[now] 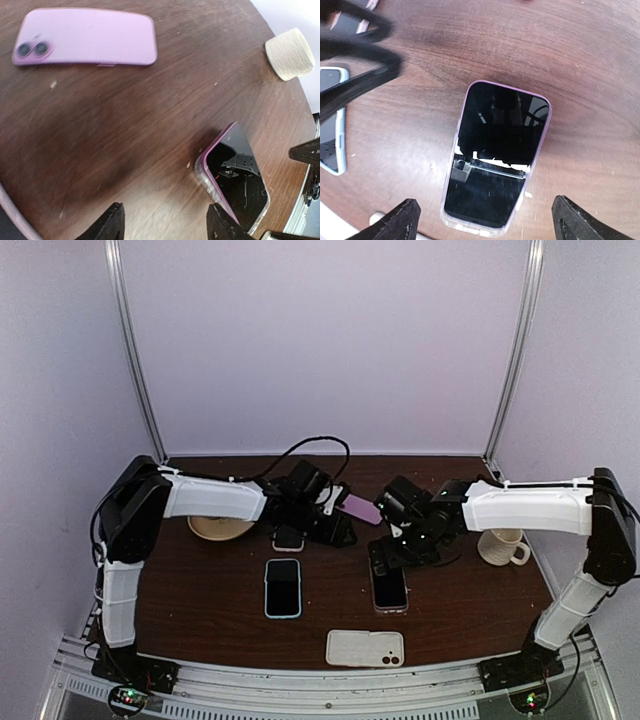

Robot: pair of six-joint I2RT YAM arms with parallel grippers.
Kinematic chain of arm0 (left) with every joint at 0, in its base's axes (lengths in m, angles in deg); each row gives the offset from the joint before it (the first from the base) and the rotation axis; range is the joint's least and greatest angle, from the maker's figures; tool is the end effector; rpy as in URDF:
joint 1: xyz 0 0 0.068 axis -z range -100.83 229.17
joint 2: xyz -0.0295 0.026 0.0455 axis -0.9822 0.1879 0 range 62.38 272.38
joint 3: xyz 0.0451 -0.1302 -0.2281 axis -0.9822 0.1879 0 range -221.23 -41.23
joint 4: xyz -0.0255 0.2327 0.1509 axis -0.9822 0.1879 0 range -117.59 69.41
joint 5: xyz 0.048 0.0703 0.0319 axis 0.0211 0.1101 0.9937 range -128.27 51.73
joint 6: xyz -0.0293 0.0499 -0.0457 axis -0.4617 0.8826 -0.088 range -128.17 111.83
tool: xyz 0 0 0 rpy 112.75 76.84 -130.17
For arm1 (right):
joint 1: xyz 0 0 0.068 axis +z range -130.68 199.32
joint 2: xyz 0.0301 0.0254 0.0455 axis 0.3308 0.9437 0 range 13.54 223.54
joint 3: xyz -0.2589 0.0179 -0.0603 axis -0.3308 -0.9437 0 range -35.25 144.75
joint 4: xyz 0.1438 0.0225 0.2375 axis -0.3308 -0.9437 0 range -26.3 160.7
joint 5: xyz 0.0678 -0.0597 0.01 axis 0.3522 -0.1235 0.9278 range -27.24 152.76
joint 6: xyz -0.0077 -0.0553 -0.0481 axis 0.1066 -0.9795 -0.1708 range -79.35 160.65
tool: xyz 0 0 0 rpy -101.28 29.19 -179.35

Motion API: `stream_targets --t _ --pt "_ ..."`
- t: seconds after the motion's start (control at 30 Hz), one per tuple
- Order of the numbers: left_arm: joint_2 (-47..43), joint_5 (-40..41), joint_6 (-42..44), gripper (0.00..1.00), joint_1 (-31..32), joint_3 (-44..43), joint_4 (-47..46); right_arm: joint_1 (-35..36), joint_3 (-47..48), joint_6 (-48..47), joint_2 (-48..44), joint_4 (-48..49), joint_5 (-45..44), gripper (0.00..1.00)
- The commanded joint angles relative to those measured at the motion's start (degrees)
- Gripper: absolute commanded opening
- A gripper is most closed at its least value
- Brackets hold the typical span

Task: Put the phone into the phone case
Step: Press the phone onto the phone case.

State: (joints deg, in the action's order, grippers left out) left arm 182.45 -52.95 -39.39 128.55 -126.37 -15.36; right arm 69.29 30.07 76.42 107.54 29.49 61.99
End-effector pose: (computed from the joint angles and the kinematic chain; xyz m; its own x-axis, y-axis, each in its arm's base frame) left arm 0.3071 -0.3821 0.1368 -0.8470 0.2174 -0.4852 0.4765 0.7152 -0.5113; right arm 0.2219 0.2631 0.1694 -0.9359 -0.2054 -0.2863 -0.2658 0.9450 0.1906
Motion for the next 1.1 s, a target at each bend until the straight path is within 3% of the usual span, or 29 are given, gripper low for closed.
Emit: stream_targets --t 0.0,0.13,0.27,0.53,0.87,0.97,1.07 --pt "6.1 -3.9 6.4 0.54 0.7 -12.0 3.5 -0.2 -2.5 0.3 -4.3 -4.6 3.0 0.94" --pt "13.3 -0.8 11.8 0.50 1.2 -22.9 9.6 0.4 -7.3 2.5 -8.5 -4.0 6.5 0.78" --pt "22.1 1.8 17.5 0.48 1.8 -37.6 20.7 1.0 -13.5 4.8 -12.6 -0.8 8.5 0.52" --pt "27.1 7.2 25.8 0.46 5.1 -41.5 21.1 1.9 -19.5 7.8 -9.9 8.3 11.7 0.26" --pt "27.9 7.1 34.9 0.45 6.7 -41.0 24.0 2.1 -21.5 9.0 -4.5 12.8 10.2 0.15" --pt "26.0 4.2 40.8 0.45 8.8 -36.7 24.0 2.1 -20.2 8.5 -3.3 12.6 8.3 0.12" --pt "24.5 6.1 46.1 0.45 11.0 -32.2 23.9 2.1 -19.8 8.8 -3.3 13.4 7.4 0.11"
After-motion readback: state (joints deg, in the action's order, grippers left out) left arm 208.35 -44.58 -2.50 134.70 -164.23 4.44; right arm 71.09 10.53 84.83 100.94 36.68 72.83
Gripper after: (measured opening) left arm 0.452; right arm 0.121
